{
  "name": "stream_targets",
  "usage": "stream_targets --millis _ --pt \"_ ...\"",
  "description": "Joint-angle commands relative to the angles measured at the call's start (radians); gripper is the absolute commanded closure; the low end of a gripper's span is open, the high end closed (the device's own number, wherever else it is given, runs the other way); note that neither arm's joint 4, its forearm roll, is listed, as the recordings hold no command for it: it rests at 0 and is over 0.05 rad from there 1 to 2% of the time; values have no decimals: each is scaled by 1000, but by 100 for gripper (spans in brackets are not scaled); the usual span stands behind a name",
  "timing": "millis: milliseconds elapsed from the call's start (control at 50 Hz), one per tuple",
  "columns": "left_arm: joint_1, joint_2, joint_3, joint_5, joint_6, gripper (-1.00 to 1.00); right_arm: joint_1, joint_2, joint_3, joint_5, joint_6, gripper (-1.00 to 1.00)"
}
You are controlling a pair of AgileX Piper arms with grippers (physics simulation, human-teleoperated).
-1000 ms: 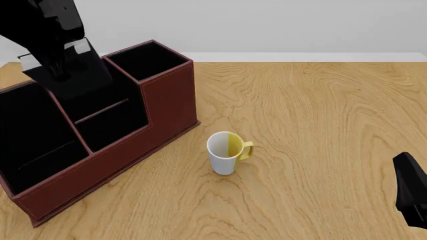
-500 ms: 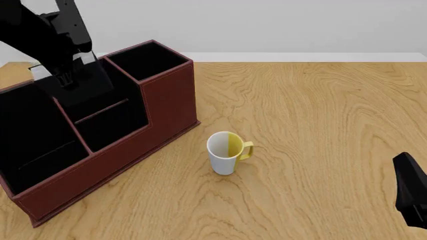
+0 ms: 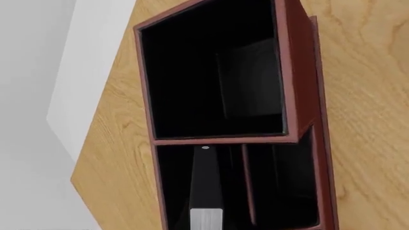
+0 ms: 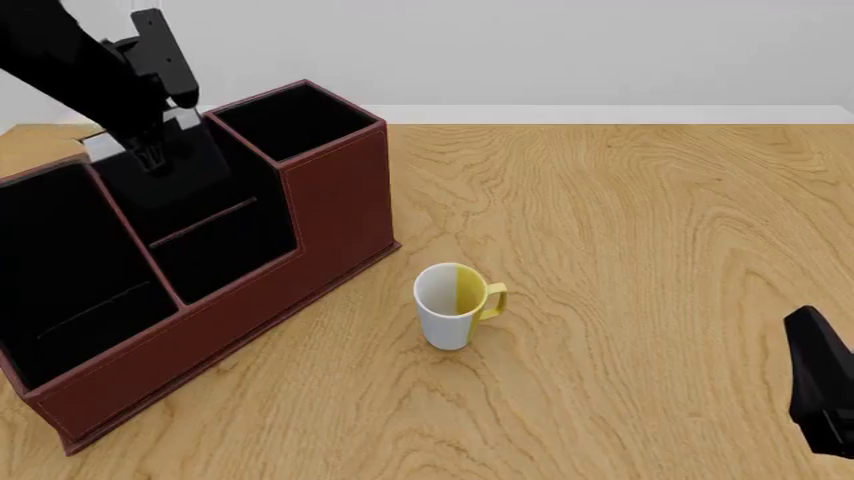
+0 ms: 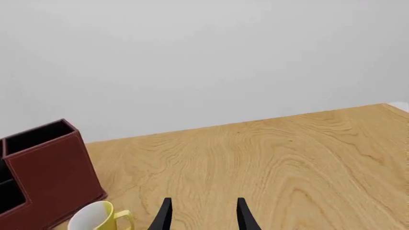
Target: Pick up the book and place it in the front compartment of the caddy.
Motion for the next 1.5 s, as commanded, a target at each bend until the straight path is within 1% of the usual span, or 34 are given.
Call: stream_targets --millis 20,220,260,480,580,600,960,1120,1180,1200,1220,1320,1340,1380,1420,1440,1500 --pt "18 47 -15 -48 14 100 3 0 1 1 -8 -100" --pt "30 67 13 -82 24 100 6 0 1 2 -14 -100" --pt "39 67 24 -93 35 100 6 0 1 3 -14 -100" --pt "49 86 30 -113 40 100 9 0 3 2 -16 -100" --pt "66 88 37 -122 56 100 8 0 3 2 -16 -100" --pt "72 82 45 -130 65 -100 9 0 3 1 -16 -100" --pt "115 52 58 -147 110 -100 12 0 1 1 -12 -100" --pt "121 28 44 -131 127 -100 11 0 1 0 -12 -100" --pt "93 18 -26 -78 101 -100 10 0 1 -1 -11 -100" --pt "93 19 -26 -78 101 -100 10 0 1 -1 -11 -100" --pt "76 16 -66 -40 80 -100 10 0 1 -1 -11 -100" --pt "50 -39 -118 43 61 -100 12 0 1 -3 -11 -100" --pt "47 -65 -113 48 70 -100 13 0 1 -3 -10 -100" --pt "31 -80 -131 77 53 -100 12 0 1 -3 -11 -100" --pt "17 -116 -134 95 55 -100 11 0 1 -4 -10 -100" --pt "9 -118 -154 114 41 -100 11 0 1 -4 -10 -100" --pt "-11 -155 -186 164 30 -100 9 0 0 -5 -9 -100"
